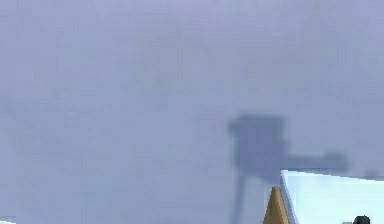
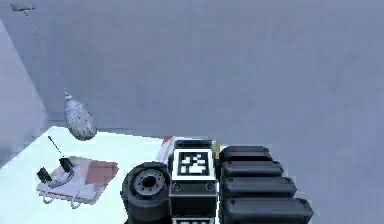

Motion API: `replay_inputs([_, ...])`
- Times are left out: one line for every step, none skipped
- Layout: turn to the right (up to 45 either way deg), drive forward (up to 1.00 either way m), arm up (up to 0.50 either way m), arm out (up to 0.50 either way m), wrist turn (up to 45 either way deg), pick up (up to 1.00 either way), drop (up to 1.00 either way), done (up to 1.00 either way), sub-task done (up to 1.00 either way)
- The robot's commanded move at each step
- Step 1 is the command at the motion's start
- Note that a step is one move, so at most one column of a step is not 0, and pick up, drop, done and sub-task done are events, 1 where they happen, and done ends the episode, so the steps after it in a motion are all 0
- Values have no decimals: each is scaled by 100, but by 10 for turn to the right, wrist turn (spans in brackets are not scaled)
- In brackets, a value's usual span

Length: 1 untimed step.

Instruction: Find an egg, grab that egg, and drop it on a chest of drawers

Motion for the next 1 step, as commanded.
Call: replay_inputs([0,0,0,32,0,0,0,0,0])
